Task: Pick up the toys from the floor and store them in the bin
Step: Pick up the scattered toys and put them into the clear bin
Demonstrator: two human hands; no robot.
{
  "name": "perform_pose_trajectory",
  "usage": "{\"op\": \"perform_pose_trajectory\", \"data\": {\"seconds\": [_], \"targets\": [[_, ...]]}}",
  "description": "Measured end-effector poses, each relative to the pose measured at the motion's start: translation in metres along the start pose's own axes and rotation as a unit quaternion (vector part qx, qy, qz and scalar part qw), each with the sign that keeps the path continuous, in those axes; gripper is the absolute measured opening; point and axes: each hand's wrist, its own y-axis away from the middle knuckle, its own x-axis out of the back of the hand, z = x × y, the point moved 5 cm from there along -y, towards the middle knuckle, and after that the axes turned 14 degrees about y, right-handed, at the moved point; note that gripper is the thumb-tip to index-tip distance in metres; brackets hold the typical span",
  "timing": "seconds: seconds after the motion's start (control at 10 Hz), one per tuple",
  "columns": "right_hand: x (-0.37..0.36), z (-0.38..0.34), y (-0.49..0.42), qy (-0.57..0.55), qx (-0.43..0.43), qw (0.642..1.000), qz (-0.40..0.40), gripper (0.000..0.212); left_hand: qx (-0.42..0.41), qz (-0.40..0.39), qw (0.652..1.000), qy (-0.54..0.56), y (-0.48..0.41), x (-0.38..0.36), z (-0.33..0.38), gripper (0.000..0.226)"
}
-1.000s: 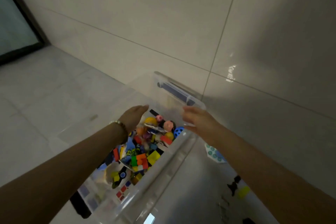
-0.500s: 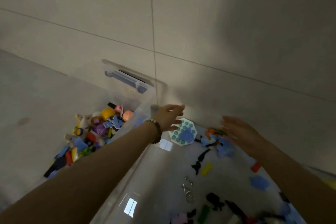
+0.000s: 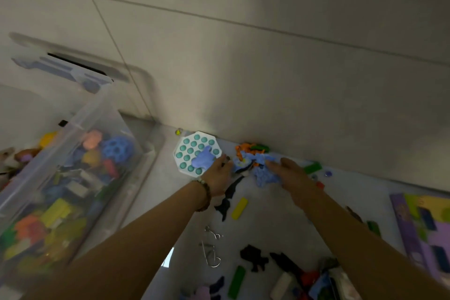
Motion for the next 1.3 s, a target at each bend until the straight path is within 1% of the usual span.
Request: {"op": "perform_pose_trajectory", "data": {"seconds": [0.1,0.2,0.3,0.4,0.5,0.6,0.7,0.8,0.9,1.0,1.1,1.2,1.3], "targets": [[-0.008,-0.005,-0.009,-0.007,0.029,1.0,0.01,0.077,0.217,0.1,0.94,0.244,-0.016,-0.002,-0.04,0.053],[-0.016,-0.006,-0.018,-0.023,0.045,0.999,0.019,0.078,0.211,0.083,0.957,0.178,-0.026,-0.009,-0.048,0.055],[-0.021,-0.006,-0.02,-0.021,0.049,0.998,0.036,0.076,0.187,0.095,0.967,0.146,-0.038,-0.007,-0.053,0.056],[-0.025,-0.008,-0.022,-0.061,0.059,0.996,0.023,0.076,0.177,0.067,0.974,0.126,-0.042,-0.012,-0.045,0.057],[-0.027,-0.018,-0.021,-0.04,0.087,0.995,0.033,0.066,0.171,0.058,0.977,0.111,-0.047,-0.013,-0.043,0.063],[-0.031,-0.023,-0.022,-0.044,0.097,0.994,0.016,0.045,0.16,0.052,0.981,0.094,-0.052,-0.013,-0.041,0.057],[-0.036,-0.028,-0.021,-0.042,0.094,0.995,-0.003,0.029,0.15,0.058,0.983,0.084,-0.054,-0.01,-0.041,0.058],[-0.039,-0.03,-0.021,-0.053,0.09,0.995,0.001,0.014,0.161,0.061,0.978,0.116,-0.055,-0.01,-0.045,0.062],[-0.04,-0.03,-0.017,-0.063,0.086,0.994,-0.007,0.011,0.164,0.054,0.963,0.205,-0.051,-0.016,-0.045,0.044],[-0.038,-0.026,-0.007,-0.078,0.099,0.992,0.005,0.022,0.188,0.076,0.948,0.246,-0.04,-0.018,-0.047,0.053],[-0.035,-0.027,0.01,-0.111,0.113,0.987,-0.006,0.025,0.18,0.073,0.951,0.242,-0.029,-0.016,-0.038,0.056],[-0.031,-0.044,0.033,-0.139,0.126,0.982,-0.018,0.022,0.145,0.07,0.958,0.237,-0.015,-0.009,-0.01,0.053],[-0.021,-0.074,0.066,-0.153,0.162,0.975,-0.001,0.026,0.104,0.079,0.964,0.231,0.005,0.004,0.032,0.053]]}}
